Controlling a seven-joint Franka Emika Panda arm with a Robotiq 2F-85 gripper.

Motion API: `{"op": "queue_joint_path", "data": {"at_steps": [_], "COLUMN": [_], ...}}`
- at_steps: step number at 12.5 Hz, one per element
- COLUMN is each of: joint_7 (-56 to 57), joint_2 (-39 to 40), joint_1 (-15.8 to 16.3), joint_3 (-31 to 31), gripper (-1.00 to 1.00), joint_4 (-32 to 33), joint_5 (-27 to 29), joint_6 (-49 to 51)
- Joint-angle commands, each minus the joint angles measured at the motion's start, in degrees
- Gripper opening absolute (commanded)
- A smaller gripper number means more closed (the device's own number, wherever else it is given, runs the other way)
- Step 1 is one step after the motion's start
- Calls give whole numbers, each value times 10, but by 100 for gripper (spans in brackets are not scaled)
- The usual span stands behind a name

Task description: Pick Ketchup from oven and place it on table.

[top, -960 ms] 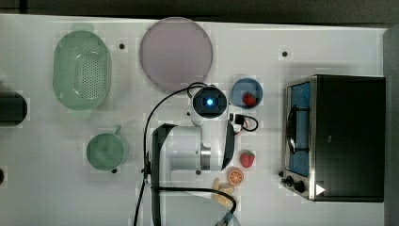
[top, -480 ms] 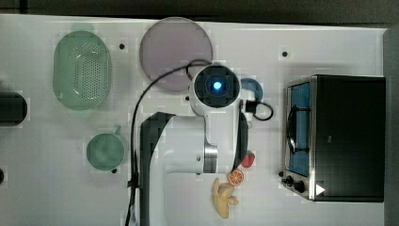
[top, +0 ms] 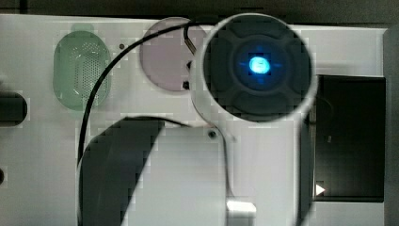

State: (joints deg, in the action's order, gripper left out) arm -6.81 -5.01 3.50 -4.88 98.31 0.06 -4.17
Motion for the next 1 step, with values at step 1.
{"op": "queue_joint_path", "data": {"at_steps": [1], "joint_7": [-25], "joint_2": [15], "joint_1": [7], "joint_3": [-6], "gripper": [100], "joint_4": [-32], "joint_5": [3], "joint_6": [45]}}
